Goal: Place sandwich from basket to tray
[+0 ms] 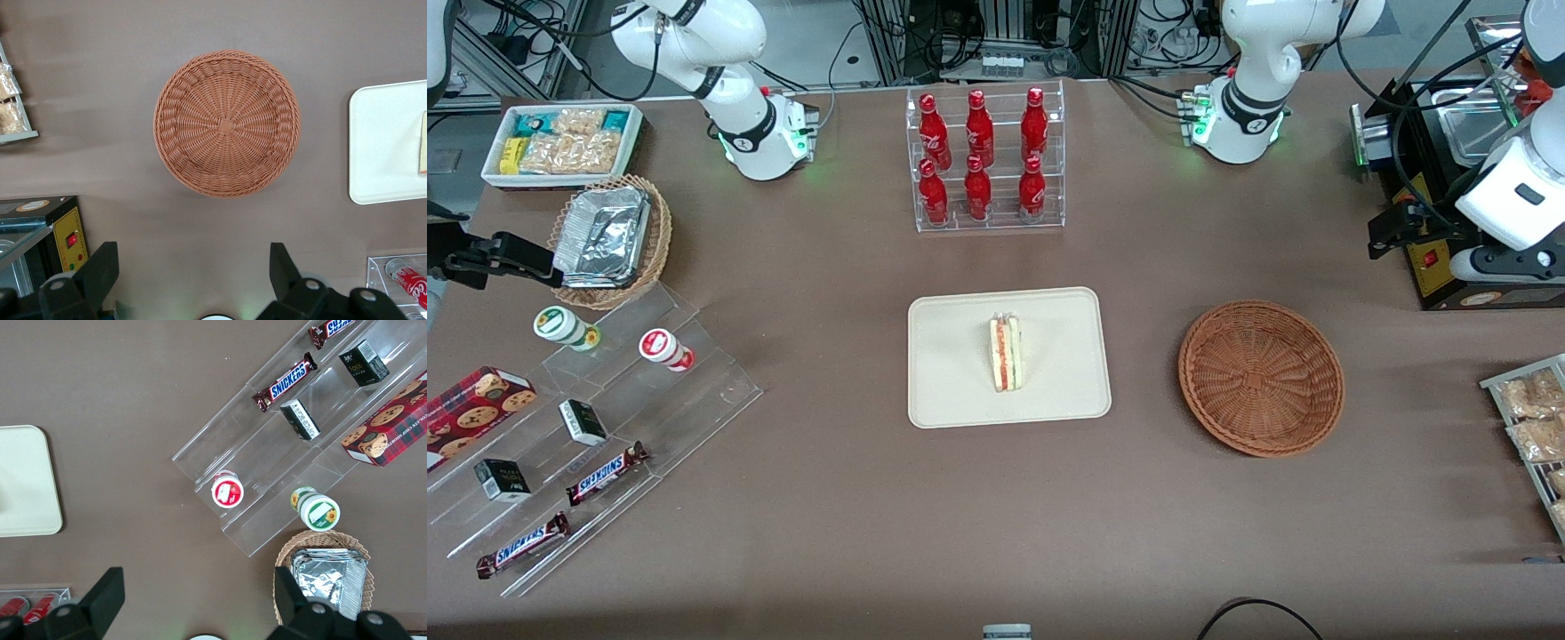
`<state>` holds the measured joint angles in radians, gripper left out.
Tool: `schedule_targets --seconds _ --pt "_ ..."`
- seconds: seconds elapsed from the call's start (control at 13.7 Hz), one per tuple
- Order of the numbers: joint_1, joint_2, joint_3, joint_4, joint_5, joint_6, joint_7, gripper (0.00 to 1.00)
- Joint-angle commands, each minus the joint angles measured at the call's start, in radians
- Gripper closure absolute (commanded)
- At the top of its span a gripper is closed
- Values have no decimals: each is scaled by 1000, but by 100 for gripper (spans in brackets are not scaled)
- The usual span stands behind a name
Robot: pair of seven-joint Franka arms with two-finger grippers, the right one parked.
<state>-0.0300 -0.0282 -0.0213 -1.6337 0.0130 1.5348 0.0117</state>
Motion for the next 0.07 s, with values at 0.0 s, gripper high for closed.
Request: schedule_targets --seconds 0.0 --pt "-1 -12 12 8 1 -28 16 0"
